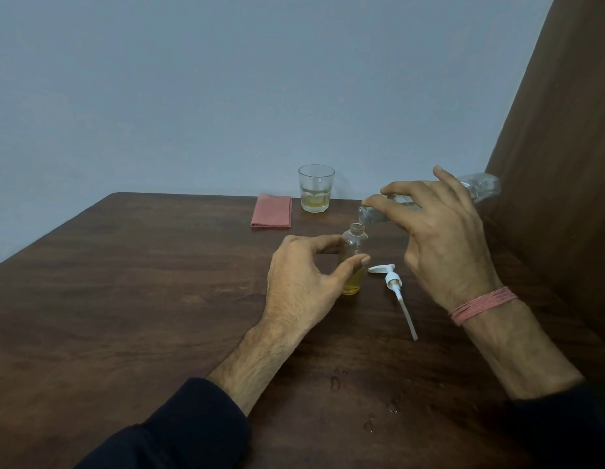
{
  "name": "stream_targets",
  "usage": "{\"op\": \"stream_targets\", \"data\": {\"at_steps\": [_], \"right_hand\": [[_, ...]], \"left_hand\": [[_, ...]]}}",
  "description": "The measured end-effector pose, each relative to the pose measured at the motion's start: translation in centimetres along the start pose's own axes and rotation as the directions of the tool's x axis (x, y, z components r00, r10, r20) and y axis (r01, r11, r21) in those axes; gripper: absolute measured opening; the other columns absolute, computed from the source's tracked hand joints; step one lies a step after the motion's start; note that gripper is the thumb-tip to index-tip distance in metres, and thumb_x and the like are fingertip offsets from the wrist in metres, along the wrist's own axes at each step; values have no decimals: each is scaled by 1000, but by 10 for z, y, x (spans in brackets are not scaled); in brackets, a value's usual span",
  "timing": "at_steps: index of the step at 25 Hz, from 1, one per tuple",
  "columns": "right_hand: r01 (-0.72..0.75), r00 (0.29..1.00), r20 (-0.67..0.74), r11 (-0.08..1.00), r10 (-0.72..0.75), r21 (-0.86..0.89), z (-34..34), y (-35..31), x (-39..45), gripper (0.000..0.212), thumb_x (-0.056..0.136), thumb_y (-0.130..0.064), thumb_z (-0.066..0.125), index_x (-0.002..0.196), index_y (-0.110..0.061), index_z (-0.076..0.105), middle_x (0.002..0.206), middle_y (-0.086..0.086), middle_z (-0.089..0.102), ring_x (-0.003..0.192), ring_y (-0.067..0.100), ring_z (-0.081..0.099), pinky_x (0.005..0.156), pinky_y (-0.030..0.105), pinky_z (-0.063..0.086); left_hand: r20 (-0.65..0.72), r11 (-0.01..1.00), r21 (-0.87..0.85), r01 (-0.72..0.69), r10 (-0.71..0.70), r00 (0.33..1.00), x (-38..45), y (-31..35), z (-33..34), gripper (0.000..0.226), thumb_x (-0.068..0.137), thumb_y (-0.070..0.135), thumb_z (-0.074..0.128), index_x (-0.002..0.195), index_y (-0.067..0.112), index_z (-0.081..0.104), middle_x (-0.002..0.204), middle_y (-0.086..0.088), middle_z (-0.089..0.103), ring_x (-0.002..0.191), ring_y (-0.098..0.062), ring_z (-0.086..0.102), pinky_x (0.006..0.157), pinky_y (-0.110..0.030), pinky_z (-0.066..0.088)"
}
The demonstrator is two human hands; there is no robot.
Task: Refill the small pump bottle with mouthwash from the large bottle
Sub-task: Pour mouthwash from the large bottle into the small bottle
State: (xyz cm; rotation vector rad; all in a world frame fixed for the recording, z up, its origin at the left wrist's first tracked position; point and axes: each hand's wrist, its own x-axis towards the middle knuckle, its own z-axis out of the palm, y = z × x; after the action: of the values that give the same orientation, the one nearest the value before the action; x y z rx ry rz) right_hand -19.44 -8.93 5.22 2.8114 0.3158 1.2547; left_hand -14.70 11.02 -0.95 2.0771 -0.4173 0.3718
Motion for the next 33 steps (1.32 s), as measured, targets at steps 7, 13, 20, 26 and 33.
{"op": "stream_targets", "data": {"at_steps": [7, 13, 20, 26, 33], "right_hand": [[-7, 1000, 27, 1000, 7, -4, -3, -2, 2, 76, 76, 21, 74, 140, -21, 74, 137, 11, 72, 129, 40, 65, 131, 60, 28], [6, 1000, 27, 1000, -6, -6, -4, 0, 3, 78, 73, 22, 73, 139, -20, 74, 135, 12, 73, 126, 41, 67, 132, 60, 26], [11, 998, 56, 1000, -10, -28, -6, -1, 4, 77, 74, 21, 74, 139, -20, 74, 137, 13, 72, 129, 42, 65, 132, 61, 27], [8, 996, 91, 999, -4, -42, -8, -3, 7, 76, 76, 19, 75, 140, -20, 74, 139, 13, 72, 131, 43, 64, 132, 62, 25], [16, 995, 101, 998, -10, -64, -10, -3, 8, 77, 76, 18, 75, 142, -23, 72, 139, 10, 71, 130, 39, 64, 133, 59, 24]], "left_hand": [[9, 1000, -13, 9, -8, 1000, 0, 2, -1, 60, 85, 69, 86, 133, 32, 82, 126, 21, 81, 134, -2, 66, 120, -45, 54], [-11, 1000, 7, -10, 10, 1000, -2, 2, -2, 59, 86, 70, 86, 132, 33, 83, 123, 23, 80, 134, 1, 61, 118, -37, 52], [-14, 1000, 15, -12, 12, 1000, -1, 1, 0, 61, 85, 72, 85, 133, 34, 83, 122, 24, 80, 133, 3, 61, 118, -37, 52], [-17, 999, 28, -18, 18, 1000, -1, -1, 1, 61, 84, 74, 85, 132, 35, 83, 122, 25, 80, 134, 4, 59, 116, -33, 50], [5, 1000, 17, -15, 15, 1000, 1, 0, 0, 62, 85, 74, 83, 132, 34, 83, 124, 23, 80, 135, -1, 64, 120, -41, 54]]}}
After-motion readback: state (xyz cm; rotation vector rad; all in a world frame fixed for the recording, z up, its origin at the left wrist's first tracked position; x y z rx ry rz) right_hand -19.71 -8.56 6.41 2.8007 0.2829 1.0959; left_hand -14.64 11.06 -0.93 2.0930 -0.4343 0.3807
